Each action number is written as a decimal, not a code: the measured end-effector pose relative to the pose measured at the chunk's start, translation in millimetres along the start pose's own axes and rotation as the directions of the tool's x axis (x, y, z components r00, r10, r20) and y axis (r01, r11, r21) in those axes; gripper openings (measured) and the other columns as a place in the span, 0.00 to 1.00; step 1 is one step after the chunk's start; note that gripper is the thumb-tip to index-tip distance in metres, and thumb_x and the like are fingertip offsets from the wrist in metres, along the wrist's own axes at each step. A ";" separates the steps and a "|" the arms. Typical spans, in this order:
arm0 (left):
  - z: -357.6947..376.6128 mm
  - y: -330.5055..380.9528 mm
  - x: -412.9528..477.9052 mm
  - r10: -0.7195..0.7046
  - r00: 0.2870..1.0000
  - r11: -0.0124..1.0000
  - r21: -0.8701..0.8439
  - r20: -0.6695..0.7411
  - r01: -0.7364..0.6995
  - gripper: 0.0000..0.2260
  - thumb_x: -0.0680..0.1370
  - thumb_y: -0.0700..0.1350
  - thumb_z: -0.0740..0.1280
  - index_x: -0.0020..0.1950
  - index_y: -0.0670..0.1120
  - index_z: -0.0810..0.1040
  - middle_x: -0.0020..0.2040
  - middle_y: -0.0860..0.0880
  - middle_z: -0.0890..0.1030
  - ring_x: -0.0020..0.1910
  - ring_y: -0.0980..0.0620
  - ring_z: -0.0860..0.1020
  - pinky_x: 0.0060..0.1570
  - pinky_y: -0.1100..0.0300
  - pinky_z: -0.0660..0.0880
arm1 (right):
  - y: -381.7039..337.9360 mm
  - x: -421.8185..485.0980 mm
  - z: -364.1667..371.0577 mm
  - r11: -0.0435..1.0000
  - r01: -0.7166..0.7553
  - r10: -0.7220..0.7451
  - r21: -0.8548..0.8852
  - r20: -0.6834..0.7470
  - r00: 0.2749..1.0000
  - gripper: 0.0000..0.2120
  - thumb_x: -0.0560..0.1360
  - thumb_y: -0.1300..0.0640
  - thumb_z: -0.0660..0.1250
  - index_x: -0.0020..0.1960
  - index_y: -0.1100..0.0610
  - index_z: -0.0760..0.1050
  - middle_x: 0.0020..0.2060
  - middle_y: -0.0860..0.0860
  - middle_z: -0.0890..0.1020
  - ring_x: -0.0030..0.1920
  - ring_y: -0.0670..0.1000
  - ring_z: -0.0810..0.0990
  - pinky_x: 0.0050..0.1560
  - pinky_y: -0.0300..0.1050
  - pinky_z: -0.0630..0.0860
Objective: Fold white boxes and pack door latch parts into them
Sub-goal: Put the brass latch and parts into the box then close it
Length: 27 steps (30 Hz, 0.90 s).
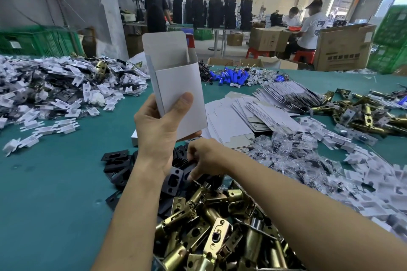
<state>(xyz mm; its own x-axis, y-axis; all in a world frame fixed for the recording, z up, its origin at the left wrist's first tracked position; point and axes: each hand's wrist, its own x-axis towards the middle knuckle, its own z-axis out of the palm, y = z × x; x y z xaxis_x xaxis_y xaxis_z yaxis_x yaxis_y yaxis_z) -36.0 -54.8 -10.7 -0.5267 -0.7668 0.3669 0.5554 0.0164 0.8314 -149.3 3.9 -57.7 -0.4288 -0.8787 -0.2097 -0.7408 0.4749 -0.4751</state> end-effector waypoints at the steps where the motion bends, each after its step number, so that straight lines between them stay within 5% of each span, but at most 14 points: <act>1: -0.4 -0.1 0.1 0.002 1.000 1.000 -0.002 0.009 -0.002 0.12 0.67 0.49 0.76 0.48 0.48 0.83 0.42 0.50 0.84 0.40 0.45 0.84 0.30 0.49 0.81 | 1.5 -0.8 -1.8 1.000 0.007 -0.008 -0.012 -0.024 1.000 0.20 0.64 0.55 0.82 0.51 0.55 0.76 0.52 0.53 0.81 0.48 0.55 0.81 0.48 0.52 0.82; 7: 2.1 -0.6 -1.0 0.028 0.998 0.999 -0.020 0.047 -0.027 0.09 0.68 0.48 0.76 0.47 0.49 0.84 0.42 0.49 0.84 0.40 0.45 0.83 0.29 0.48 0.81 | 7.6 -15.1 -12.8 0.973 0.094 -0.129 -0.212 -0.159 0.979 0.18 0.66 0.51 0.80 0.51 0.53 0.77 0.45 0.51 0.79 0.45 0.56 0.79 0.45 0.49 0.79; 12: 3.4 -2.2 -0.2 0.043 0.998 0.999 -0.005 0.047 -0.043 0.11 0.68 0.47 0.77 0.48 0.48 0.83 0.44 0.49 0.85 0.45 0.38 0.83 0.37 0.36 0.82 | 7.1 -23.3 -35.7 0.958 0.079 -0.131 -0.275 -0.179 0.975 0.14 0.70 0.63 0.72 0.37 0.52 0.67 0.39 0.52 0.77 0.41 0.57 0.78 0.36 0.46 0.74; 17: 6.2 -5.0 -1.5 0.010 0.997 1.000 0.010 0.077 -0.011 0.15 0.68 0.48 0.78 0.52 0.47 0.82 0.46 0.49 0.85 0.46 0.39 0.84 0.33 0.44 0.83 | 25.0 -57.5 -69.6 0.974 0.065 -0.014 0.216 -0.227 0.974 0.13 0.78 0.62 0.68 0.57 0.49 0.69 0.34 0.52 0.83 0.26 0.44 0.79 0.24 0.36 0.71; 22: 7.8 -13.5 -3.8 -0.004 0.981 0.998 0.065 0.195 -0.009 0.17 0.67 0.47 0.80 0.54 0.52 0.84 0.50 0.48 0.86 0.49 0.43 0.83 0.44 0.42 0.83 | 43.6 -95.8 -75.2 0.731 0.118 0.107 0.672 -0.283 0.953 0.13 0.79 0.70 0.60 0.46 0.60 0.81 0.33 0.56 0.80 0.28 0.47 0.76 0.29 0.39 0.67; 25: 7.1 -16.8 -6.5 0.004 0.959 0.997 0.074 0.283 -0.026 0.19 0.65 0.46 0.80 0.54 0.52 0.84 0.50 0.47 0.85 0.48 0.47 0.83 0.42 0.52 0.82 | 50.5 -117.9 -78.3 0.542 0.188 0.061 0.819 -0.262 0.963 0.08 0.71 0.69 0.71 0.49 0.62 0.84 0.38 0.56 0.83 0.35 0.47 0.80 0.35 0.36 0.75; 27: 7.2 -19.1 -9.1 0.011 0.948 0.997 0.065 0.319 -0.033 0.18 0.63 0.44 0.80 0.52 0.53 0.85 0.48 0.46 0.84 0.47 0.49 0.83 0.41 0.54 0.83 | 52.2 -129.5 -78.6 0.594 0.248 0.004 0.766 -0.310 0.951 0.16 0.62 0.62 0.78 0.50 0.59 0.85 0.41 0.55 0.86 0.38 0.47 0.81 0.38 0.35 0.77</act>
<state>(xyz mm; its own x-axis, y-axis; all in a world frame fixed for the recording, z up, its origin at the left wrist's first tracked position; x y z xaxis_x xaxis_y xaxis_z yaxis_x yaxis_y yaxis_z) -46.5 -43.5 -26.9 -0.6986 -0.5215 0.4899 0.5298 0.0831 0.8440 -173.1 146.3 11.8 -0.5709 -0.8185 0.0642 -0.1500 0.0271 -0.9883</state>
